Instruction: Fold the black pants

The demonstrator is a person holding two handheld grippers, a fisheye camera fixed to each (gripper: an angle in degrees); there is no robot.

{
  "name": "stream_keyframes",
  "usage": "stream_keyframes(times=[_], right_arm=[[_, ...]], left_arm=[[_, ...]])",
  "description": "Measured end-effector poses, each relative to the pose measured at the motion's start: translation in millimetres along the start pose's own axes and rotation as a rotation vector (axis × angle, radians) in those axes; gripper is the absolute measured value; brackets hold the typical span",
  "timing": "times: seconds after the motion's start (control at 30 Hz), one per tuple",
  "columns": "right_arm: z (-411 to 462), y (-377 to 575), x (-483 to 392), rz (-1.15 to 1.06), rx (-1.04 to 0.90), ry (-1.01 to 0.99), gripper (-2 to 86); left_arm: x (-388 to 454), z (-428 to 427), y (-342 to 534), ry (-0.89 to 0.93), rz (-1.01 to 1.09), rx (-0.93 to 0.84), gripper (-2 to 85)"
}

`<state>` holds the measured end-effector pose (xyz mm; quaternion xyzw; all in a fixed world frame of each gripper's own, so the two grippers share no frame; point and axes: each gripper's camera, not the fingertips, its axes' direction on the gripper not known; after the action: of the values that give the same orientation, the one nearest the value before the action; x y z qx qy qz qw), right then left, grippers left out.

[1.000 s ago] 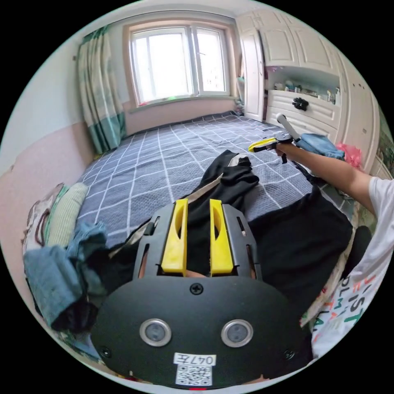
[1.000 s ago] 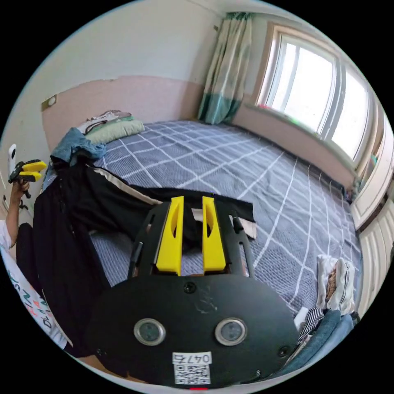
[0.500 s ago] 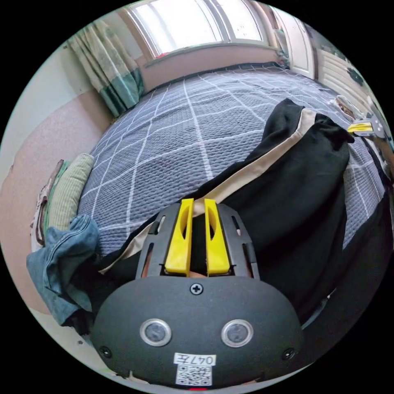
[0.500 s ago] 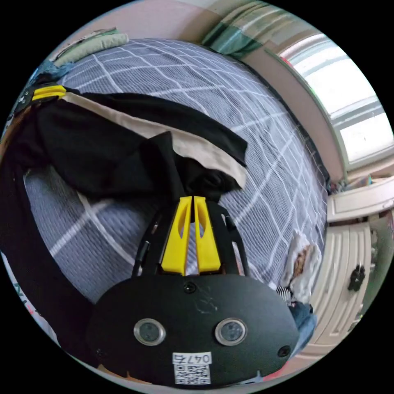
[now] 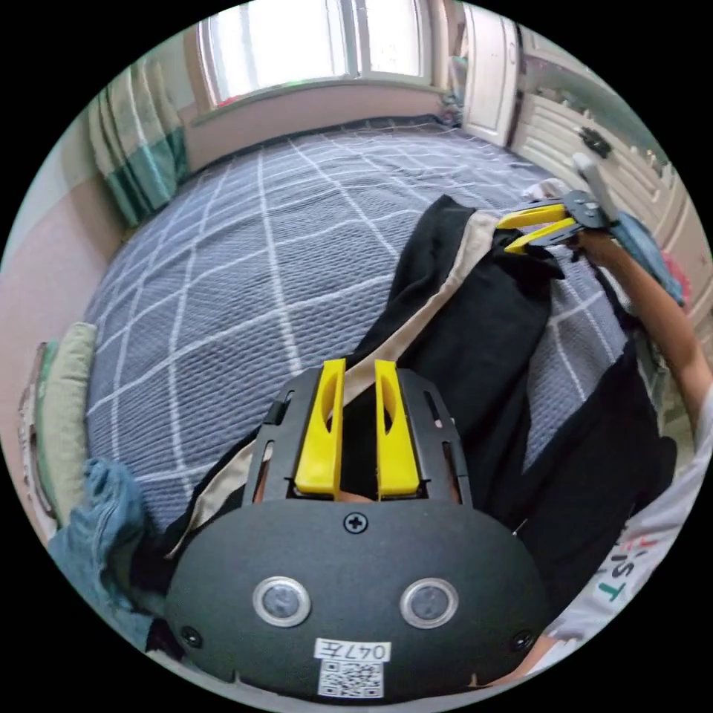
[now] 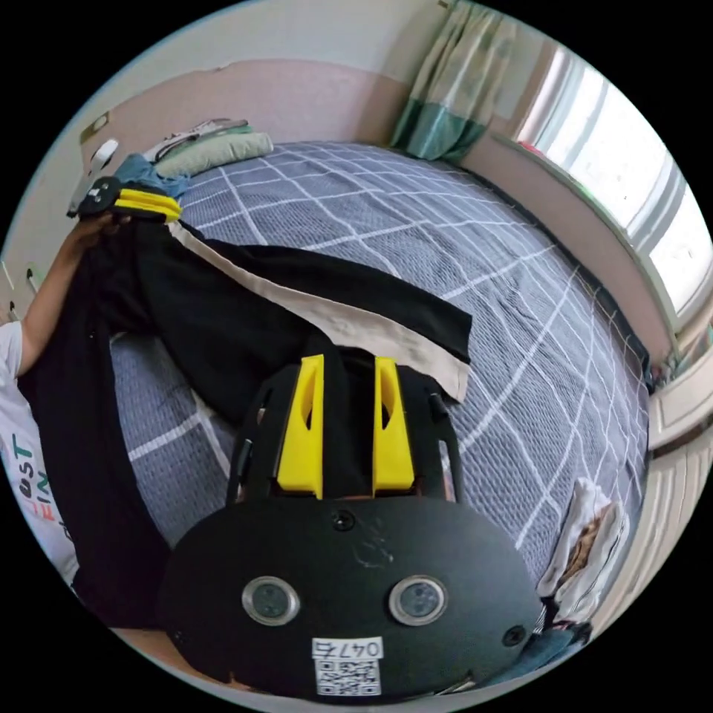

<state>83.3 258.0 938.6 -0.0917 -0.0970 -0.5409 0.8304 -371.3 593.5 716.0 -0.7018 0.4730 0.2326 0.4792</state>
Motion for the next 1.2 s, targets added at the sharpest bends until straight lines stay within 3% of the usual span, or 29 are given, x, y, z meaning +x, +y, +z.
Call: stream_keyframes(times=[0.07, 0.2, 0.3, 0.37, 0.6, 0.73, 0.8, 1.2], right_arm=[[9.0, -11.2, -5.9, -0.082, -0.027, -0.013, 8.4], [37.8, -28.4, -17.3, -0.260, -0.144, 0.055, 7.1], [50.4, -34.2, -7.1, -0.243, -0.201, -0.083, 1.5], [43.9, -32.9, -6.4, -0.231, -0.174, -0.111, 0.2], [-30.3, -10.0, -68.5, -0.373, 0.040, 0.090, -0.4], [-62.4, -5.7, -86.0, -0.376, 0.088, 0.147, -0.4], [-71.5, -5.0, -87.4, -0.374, 0.094, 0.150, -0.2], [-63.7, 58.0, -53.1, -0.267, 0.078, 0.033, 13.2]], left_arm=[[0.1, 13.4, 0.5, 0.110, 0.036, 0.079, 9.7], [15.8, 26.7, 1.2, 0.086, 0.136, 0.140, 12.0], [36.0, 20.4, -12.0, 0.075, 0.234, 0.165, 11.7], [55.3, 11.4, -21.2, 0.068, 0.289, 0.200, 10.6], [130.8, -7.0, -85.0, -0.024, 0.544, 0.269, 10.2], [168.6, 32.4, -144.6, 0.186, 0.632, 0.104, 9.6], [177.1, 39.9, -154.1, 0.140, 0.610, 0.090, 2.2], [203.3, -12.1, -121.9, -0.066, 0.726, 0.217, -0.5]])
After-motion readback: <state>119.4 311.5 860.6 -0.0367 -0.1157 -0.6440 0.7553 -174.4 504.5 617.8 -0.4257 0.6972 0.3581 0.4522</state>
